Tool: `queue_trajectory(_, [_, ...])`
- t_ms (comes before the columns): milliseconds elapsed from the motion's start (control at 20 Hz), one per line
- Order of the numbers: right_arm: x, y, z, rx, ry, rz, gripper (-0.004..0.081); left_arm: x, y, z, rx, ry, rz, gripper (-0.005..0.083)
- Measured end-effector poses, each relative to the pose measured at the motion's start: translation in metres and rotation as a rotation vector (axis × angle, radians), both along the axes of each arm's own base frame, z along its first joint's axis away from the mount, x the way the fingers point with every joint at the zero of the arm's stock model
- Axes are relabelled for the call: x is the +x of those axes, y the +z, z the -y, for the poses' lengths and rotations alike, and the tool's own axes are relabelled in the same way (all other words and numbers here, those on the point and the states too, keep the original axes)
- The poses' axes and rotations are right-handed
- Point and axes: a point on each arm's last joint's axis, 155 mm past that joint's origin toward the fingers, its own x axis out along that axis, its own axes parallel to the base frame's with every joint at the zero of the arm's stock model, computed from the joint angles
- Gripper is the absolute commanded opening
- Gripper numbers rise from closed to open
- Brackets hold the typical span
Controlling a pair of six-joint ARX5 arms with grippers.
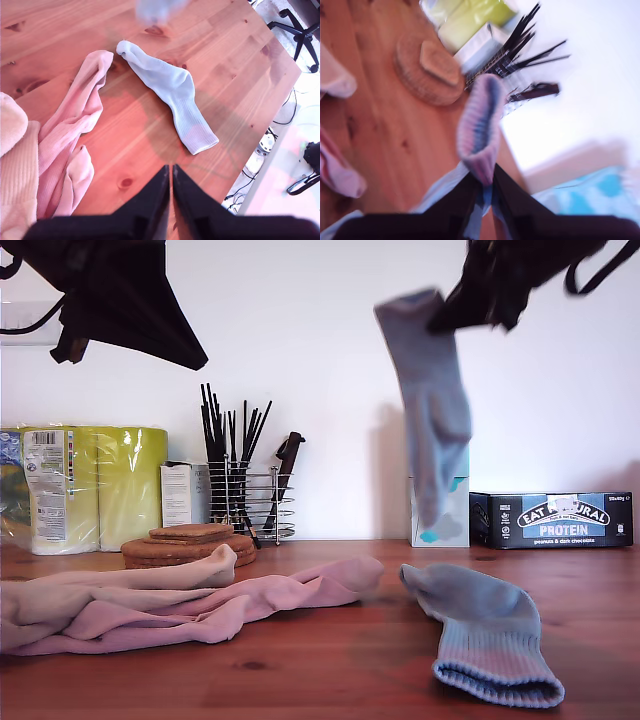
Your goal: Pair up the socks based on colour and pattern, by placing each sock on top of its pair
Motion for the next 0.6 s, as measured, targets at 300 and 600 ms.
queue_trajectory(300, [-0.034,-0.111,0.006,-0.195,0.119,-0.349,-0.0012,-0.001,0.000,0.000,0.001,0.000,-0.004,-0.0024])
queue_trajectory(600, [-0.094,-0.126,0.009,-0.315,0.239,-0.485,-0.0012,0.001,0.000,0.000,-0.001,0.000,0.003,-0.0024])
